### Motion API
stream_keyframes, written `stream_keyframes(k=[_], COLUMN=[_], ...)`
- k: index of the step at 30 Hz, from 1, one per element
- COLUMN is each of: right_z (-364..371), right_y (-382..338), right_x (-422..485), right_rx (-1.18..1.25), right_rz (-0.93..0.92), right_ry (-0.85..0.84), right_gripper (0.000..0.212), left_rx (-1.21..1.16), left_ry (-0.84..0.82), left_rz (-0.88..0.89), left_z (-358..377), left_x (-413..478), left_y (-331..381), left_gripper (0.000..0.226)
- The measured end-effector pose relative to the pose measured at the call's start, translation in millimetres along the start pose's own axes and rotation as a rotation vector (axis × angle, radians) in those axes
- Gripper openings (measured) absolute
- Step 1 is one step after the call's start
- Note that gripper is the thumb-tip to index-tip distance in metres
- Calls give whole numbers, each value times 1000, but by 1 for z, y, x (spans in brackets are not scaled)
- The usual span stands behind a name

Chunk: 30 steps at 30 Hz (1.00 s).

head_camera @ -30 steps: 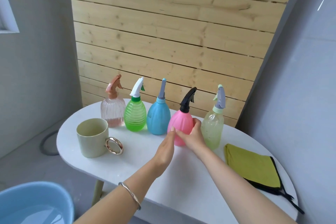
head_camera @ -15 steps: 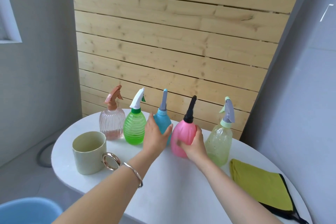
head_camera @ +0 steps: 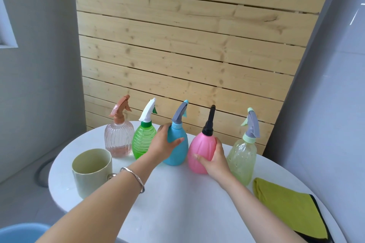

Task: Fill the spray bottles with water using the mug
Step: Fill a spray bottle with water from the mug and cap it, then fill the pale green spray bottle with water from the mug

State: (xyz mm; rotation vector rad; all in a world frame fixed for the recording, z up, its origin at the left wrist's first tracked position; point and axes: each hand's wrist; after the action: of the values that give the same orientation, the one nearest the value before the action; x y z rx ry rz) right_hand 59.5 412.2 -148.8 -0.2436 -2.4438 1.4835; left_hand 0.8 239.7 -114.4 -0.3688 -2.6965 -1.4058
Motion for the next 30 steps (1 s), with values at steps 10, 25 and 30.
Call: stream_keyframes(k=[10,25,30], right_z=[1,-68,-92], right_y=[3,-35,-35], right_x=[-8,-42,-28], right_rx=[-45,42,27], right_rz=[0,-170,-34], right_ry=[-24,635,402], right_gripper=[96,68,32], left_rx=[106,-133,-181], left_ry=[2,211,68], left_rz=[12,141,203], left_z=[0,41,55], left_x=[-11,-80,-104], left_y=[1,36,64], left_gripper=[63,72,82])
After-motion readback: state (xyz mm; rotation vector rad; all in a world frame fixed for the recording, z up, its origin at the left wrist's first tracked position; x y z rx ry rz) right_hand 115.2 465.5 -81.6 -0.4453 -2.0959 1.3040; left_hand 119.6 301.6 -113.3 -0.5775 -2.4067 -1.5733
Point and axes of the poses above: each hand's wrist, its own x-axis towards the middle knuckle, its own z-axis out of the palm, y = z × x, and after that the axes turned 1 degree about -z, right-handed
